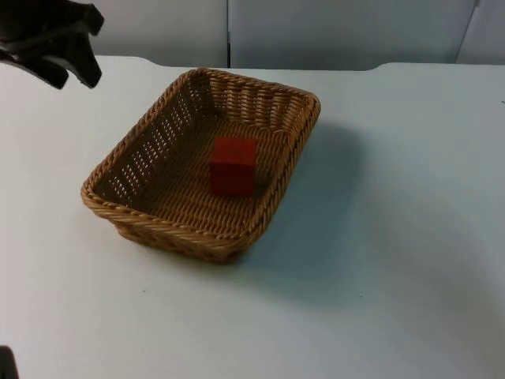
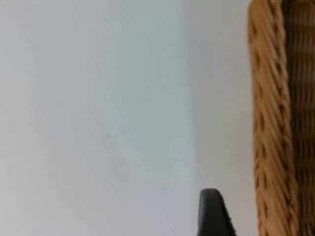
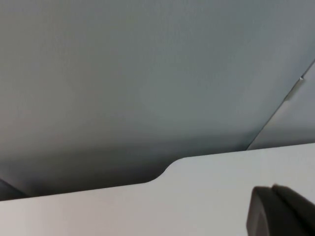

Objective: Pick up the basket with the left hand and place the cube into the basket with the right hand.

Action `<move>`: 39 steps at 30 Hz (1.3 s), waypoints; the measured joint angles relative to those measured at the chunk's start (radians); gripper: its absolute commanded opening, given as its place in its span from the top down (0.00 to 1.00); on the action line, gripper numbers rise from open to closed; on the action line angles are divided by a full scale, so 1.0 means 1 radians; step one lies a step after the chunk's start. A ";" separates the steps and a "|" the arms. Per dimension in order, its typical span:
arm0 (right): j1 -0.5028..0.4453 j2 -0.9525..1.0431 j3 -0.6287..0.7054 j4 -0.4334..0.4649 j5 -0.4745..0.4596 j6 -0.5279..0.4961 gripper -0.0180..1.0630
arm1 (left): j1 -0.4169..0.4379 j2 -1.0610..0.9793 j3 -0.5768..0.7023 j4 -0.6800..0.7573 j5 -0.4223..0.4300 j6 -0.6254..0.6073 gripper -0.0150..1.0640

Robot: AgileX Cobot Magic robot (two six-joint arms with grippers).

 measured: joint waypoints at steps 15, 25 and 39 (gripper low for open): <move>0.000 -0.019 0.000 0.042 0.000 -0.023 0.99 | 0.000 -0.321 -0.002 0.172 0.058 -0.100 0.99; -0.001 -0.296 0.000 -0.064 0.002 0.004 0.99 | 0.000 -0.728 0.068 0.233 0.138 -0.135 0.99; -0.002 -0.897 0.007 -0.258 -0.002 -0.066 0.99 | 0.000 -1.514 0.595 0.293 0.066 -0.179 0.99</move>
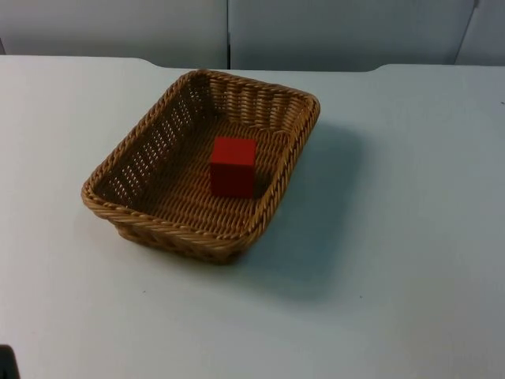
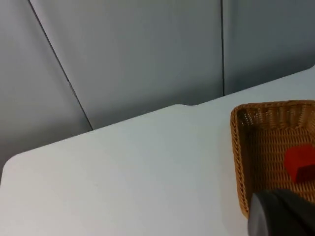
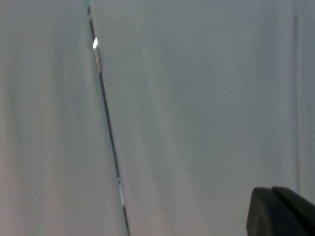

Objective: Pick up the basket with the left hand and place the cube into the basket with the right hand.

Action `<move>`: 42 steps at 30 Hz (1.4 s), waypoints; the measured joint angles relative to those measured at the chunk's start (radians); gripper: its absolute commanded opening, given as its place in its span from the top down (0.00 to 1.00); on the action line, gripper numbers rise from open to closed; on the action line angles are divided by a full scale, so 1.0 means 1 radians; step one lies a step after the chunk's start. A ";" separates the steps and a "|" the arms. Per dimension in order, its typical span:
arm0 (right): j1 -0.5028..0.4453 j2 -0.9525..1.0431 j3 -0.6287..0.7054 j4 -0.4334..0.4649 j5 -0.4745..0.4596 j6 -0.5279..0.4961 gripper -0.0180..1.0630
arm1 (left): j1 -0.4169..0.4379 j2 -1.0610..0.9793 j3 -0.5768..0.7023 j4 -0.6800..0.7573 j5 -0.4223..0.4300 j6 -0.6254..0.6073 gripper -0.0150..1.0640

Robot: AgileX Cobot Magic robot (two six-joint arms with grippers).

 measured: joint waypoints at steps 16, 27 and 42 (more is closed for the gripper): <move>0.000 -0.636 1.013 -0.243 0.000 0.136 0.99 | 0.000 -0.198 0.209 -0.174 0.178 0.000 0.99; 0.000 -1.233 1.973 -0.087 0.005 0.346 0.99 | 0.000 -0.347 0.408 -0.209 0.202 0.046 0.99; -0.146 -1.636 2.274 0.235 -0.074 0.175 0.99 | 0.000 -0.363 0.416 -0.230 0.195 0.082 0.99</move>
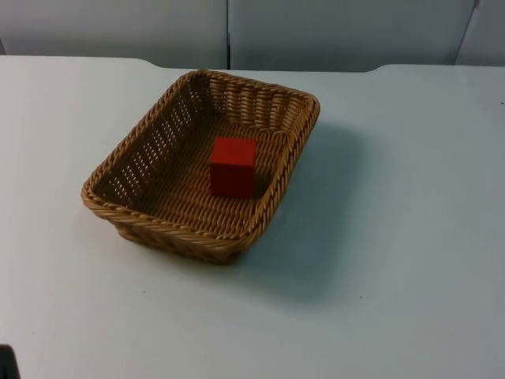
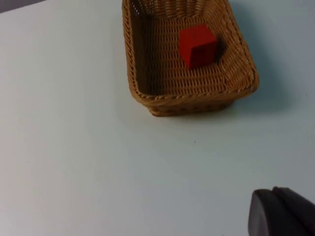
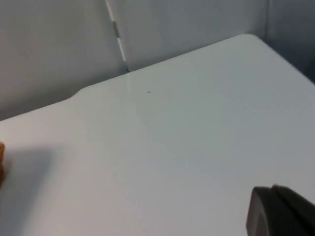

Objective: Pick up the basket with the left hand and place the cube into the basket with the right hand.

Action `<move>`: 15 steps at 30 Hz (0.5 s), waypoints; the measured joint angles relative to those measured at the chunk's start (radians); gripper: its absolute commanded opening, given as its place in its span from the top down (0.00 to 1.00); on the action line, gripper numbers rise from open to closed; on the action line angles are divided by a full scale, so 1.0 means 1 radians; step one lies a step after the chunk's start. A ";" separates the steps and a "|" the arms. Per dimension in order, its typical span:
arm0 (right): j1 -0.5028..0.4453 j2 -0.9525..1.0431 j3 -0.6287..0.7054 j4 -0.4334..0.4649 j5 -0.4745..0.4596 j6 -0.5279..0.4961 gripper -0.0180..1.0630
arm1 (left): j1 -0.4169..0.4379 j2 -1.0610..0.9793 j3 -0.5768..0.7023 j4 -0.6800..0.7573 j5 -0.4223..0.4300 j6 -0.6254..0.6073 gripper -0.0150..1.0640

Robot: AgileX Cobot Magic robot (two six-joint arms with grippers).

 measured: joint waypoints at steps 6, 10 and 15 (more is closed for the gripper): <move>-0.213 -0.001 0.000 0.197 -0.058 -0.198 0.99 | -0.008 0.000 0.000 -0.002 -0.012 0.025 0.99; -0.248 -0.001 0.002 0.279 -0.098 -0.285 0.99 | -0.055 0.000 0.002 -0.004 -0.016 0.043 0.99; -0.250 -0.001 0.064 0.310 -0.086 -0.305 0.99 | -0.107 -0.003 0.011 -0.005 -0.020 0.047 0.99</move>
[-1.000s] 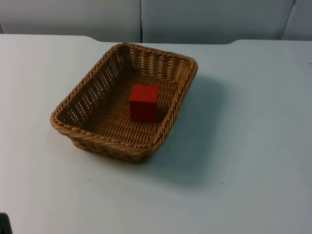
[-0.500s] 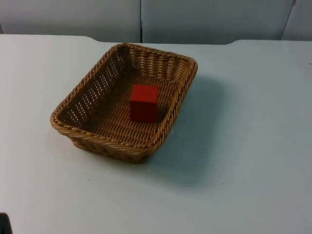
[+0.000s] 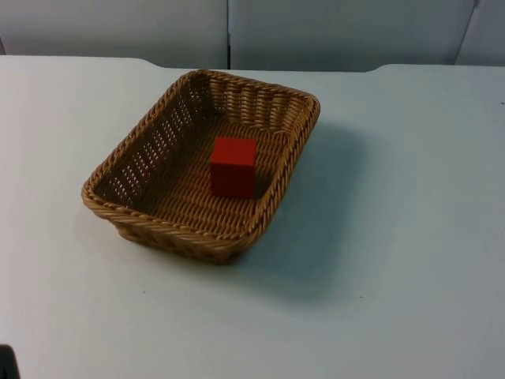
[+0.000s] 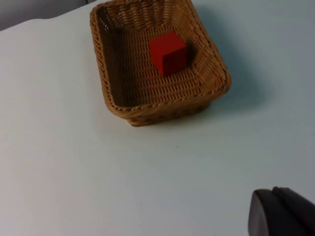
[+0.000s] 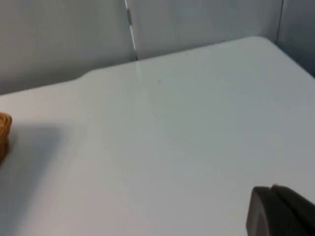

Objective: Pick up the basket with the left hand and place the cube into the basket with the right hand.

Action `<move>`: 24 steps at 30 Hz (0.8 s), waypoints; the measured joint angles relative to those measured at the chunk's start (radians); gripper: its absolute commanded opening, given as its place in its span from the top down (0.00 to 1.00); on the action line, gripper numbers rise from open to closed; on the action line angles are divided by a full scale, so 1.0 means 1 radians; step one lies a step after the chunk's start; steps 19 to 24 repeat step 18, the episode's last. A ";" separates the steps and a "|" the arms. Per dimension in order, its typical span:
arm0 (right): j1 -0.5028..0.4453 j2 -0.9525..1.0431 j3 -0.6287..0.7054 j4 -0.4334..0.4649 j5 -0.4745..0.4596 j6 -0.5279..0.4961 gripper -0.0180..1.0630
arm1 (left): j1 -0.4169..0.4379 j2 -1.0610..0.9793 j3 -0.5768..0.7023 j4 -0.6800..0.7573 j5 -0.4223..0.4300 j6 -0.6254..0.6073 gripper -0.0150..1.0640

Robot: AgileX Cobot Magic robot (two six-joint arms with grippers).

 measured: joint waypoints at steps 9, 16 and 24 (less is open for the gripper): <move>0.000 0.000 0.056 0.042 0.012 -0.040 0.99 | -0.004 -0.060 0.048 0.002 -0.030 -0.009 0.99; 0.000 0.000 0.066 0.042 0.016 -0.061 0.99 | -0.004 -0.147 0.048 0.075 -0.028 -0.071 0.99; 0.000 0.000 0.068 0.042 0.018 -0.061 0.99 | -0.005 -0.174 0.053 0.119 -0.026 -0.103 0.99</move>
